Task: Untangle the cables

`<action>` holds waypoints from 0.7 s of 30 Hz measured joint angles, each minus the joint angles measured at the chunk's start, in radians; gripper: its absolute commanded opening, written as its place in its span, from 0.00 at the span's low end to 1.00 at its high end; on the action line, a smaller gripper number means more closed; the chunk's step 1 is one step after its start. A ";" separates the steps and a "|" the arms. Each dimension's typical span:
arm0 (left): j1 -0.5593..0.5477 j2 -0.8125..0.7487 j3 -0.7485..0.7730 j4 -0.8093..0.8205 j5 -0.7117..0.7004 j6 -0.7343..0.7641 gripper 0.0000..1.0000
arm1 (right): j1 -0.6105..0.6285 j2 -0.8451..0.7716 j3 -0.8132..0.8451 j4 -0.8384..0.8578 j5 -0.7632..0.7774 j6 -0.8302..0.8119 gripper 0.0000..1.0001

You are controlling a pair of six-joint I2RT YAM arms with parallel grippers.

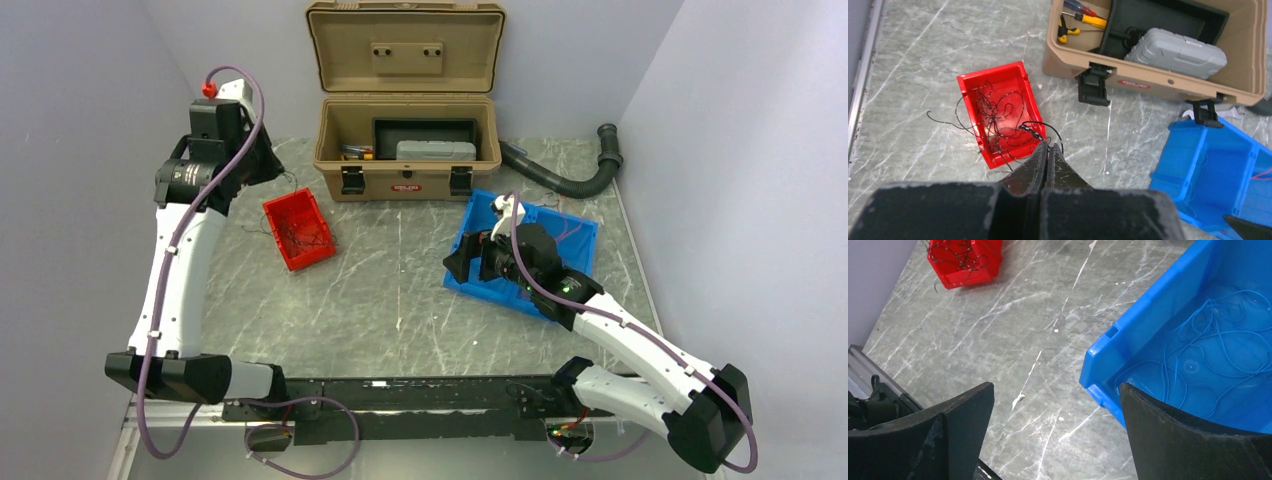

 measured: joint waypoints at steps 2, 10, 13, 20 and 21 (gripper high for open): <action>0.023 0.008 0.005 0.011 0.007 0.000 0.00 | -0.002 0.000 0.000 0.000 -0.002 0.000 0.98; 0.097 0.142 0.000 0.095 0.010 -0.010 0.00 | -0.006 0.005 0.011 -0.006 -0.025 0.000 0.97; 0.104 0.184 -0.018 0.143 0.011 -0.011 0.00 | -0.007 0.005 0.024 -0.007 -0.026 -0.001 0.97; 0.105 0.217 -0.198 0.290 -0.012 -0.037 0.00 | -0.009 0.009 0.033 -0.007 -0.027 -0.001 0.97; 0.105 0.224 -0.233 0.310 -0.015 -0.044 0.00 | -0.010 0.011 0.033 -0.008 -0.027 -0.001 0.97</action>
